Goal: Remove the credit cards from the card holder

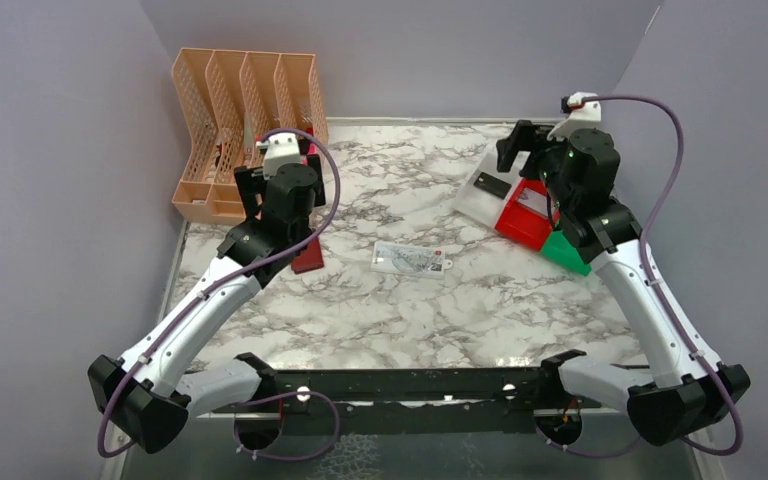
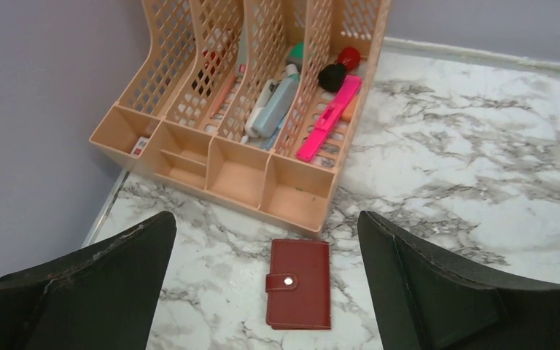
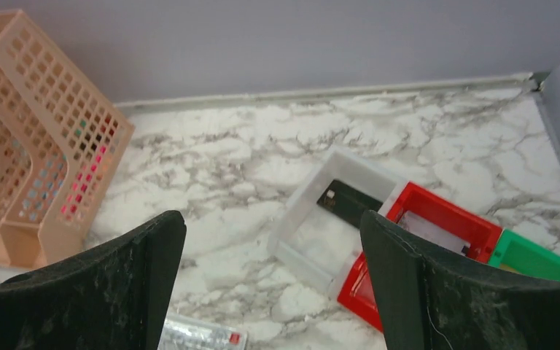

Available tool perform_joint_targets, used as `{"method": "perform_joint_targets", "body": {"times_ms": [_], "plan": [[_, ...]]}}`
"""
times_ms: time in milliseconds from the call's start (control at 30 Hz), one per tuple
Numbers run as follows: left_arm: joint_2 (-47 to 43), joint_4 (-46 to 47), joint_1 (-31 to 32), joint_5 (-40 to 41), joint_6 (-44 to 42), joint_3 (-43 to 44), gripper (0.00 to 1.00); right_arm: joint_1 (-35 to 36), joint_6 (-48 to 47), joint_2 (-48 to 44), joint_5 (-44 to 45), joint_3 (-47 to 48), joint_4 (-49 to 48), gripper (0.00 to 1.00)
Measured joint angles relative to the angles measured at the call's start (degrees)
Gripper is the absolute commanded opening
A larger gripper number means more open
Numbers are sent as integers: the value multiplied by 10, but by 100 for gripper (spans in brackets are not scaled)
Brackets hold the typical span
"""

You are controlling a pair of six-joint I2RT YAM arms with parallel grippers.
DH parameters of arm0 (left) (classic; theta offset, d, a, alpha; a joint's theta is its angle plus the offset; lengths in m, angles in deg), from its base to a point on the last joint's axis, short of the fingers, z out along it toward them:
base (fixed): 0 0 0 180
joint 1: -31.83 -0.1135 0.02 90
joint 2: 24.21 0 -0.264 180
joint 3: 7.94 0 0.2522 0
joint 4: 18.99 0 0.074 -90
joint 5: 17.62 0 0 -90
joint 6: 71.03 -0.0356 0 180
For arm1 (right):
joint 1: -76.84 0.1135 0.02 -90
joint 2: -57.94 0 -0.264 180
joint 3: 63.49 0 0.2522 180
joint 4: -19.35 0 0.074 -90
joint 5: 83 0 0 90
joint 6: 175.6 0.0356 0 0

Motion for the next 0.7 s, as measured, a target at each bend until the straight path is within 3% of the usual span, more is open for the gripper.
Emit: {"method": "perform_joint_targets", "body": {"times_ms": [200,433,700], "plan": [[-57,17,-59,-46,13,-85,99,-12,19,-38,-101,-114,-3,97],[-169,31,-122,-161,20,-187,99,-5,55,-56,-242,-242,-14,99],[-226,32,-164,-303,18,-243,99,140,90,-1,-291,-288,-17,98]]}}
